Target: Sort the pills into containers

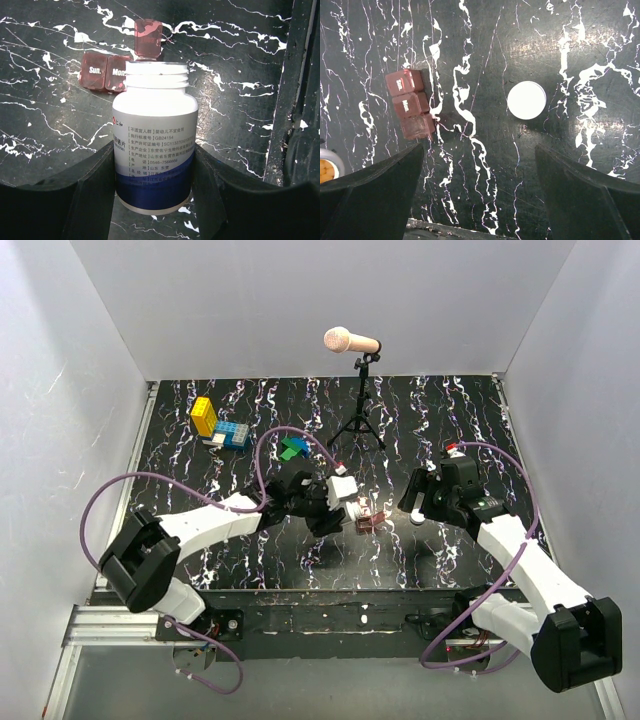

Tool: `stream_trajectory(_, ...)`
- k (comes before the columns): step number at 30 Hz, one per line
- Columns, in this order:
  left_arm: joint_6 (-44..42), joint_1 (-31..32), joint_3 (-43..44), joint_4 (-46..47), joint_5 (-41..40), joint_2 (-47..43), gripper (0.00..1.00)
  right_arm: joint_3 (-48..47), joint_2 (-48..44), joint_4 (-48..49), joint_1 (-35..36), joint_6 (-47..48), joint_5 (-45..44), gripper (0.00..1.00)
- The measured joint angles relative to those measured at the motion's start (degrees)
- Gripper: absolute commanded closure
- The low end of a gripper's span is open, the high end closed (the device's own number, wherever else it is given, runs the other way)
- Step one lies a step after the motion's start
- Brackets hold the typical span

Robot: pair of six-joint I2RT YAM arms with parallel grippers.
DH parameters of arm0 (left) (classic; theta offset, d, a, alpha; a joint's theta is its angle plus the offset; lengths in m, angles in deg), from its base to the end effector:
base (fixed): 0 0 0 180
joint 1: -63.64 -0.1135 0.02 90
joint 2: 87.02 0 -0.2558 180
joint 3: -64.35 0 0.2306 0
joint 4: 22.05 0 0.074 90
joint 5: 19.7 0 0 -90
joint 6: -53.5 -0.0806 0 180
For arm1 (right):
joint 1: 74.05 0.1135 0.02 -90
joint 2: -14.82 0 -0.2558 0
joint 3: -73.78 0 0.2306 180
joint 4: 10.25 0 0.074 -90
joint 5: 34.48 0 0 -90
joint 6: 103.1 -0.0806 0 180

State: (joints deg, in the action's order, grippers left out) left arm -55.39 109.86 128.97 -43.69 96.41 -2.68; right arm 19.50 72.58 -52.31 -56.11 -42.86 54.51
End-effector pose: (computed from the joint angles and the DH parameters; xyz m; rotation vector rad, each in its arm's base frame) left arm 0.1970 -0.2568 0.1935 1.4466 1.8161 -0.7668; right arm 0.2116 0.0670 0.2055 0.2556 2.3848 0.3770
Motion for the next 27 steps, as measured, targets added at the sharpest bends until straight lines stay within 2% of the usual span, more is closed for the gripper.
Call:
stream_trajectory(16, -9.22, -0.15, 11.23, -11.78, 2.01, 9.73, 1.0, -0.11, 1.14, -0.09, -1.44, 0.46, 1.95, 0.02)
stream_trajectory(27, -11.96, -0.11, 14.75, -17.59, 1.6, 12.02, 1.0, -0.11, 1.55, -0.09, -2.14, 0.46, 2.54, 0.02)
